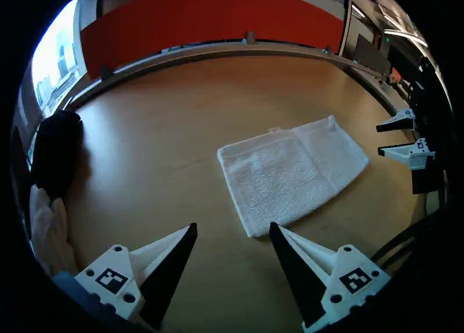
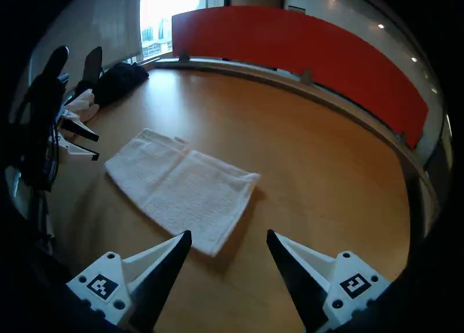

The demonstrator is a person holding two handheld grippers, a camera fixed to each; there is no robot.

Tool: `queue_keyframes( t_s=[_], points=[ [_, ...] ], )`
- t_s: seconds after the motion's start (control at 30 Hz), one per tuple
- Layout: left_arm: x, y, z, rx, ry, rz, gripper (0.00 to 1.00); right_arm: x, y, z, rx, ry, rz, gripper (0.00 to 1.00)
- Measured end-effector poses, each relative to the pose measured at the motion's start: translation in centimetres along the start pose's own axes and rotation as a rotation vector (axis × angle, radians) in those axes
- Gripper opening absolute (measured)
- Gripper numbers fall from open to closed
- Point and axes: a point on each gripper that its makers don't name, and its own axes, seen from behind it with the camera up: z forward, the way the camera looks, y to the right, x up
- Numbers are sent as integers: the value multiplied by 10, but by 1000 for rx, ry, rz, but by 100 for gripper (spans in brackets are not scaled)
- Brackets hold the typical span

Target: Fold towel

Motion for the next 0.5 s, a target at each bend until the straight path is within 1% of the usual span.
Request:
queue_keyframes(
  t_s=[0.27,0.5],
  points=[
    [-6,-7,-9,25,15,-35,92,-2,-1,2,17,-7,-28,100],
    [-13,-11,-21,52,34,-68,92,-3,-6,9,51,-21,-73,100]
  ],
)
